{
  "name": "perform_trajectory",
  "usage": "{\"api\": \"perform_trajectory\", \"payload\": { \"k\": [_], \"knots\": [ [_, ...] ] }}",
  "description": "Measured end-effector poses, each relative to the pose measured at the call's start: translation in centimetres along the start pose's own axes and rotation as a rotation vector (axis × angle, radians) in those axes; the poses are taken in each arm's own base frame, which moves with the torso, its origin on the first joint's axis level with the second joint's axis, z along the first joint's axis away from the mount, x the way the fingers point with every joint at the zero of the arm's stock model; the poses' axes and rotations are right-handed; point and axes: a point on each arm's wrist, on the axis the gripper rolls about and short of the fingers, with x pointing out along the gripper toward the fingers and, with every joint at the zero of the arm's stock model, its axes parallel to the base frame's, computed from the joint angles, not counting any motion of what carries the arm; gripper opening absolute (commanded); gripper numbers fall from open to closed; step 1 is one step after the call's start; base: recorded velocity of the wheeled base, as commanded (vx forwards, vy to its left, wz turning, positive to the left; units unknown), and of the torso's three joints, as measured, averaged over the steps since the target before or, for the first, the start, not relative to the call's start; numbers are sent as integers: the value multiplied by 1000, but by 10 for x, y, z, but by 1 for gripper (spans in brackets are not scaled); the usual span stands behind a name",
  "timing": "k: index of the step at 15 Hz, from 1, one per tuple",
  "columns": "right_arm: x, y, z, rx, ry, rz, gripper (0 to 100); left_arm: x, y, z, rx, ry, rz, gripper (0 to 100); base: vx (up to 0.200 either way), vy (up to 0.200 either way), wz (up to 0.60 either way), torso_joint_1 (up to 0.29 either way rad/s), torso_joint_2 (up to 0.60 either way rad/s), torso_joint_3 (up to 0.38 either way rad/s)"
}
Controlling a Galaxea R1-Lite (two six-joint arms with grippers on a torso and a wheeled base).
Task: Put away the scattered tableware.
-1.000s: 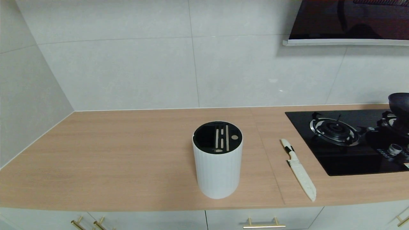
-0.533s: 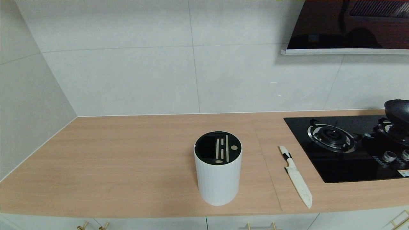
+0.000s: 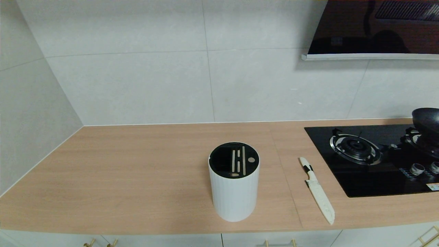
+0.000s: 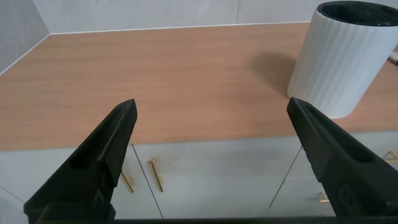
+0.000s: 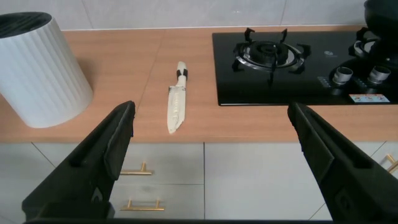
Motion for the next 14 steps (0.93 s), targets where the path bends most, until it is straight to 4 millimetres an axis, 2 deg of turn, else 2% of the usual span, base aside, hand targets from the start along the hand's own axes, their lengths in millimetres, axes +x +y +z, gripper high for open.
{"api": "perform_trajectory", "payload": {
  "k": [9,12,14],
  "knots": [
    [0,0,2,-31,-10,-5,100,0,0,0,0,0,0,100,0,0,0,0,0,0],
    [-5,0,25,-28,-69,26,100,0,0,0,0,0,0,100,0,0,0,0,0,0],
    [-1,1,39,-26,-40,55,100,0,0,0,0,0,0,100,0,0,0,0,0,0]
  ]
}}
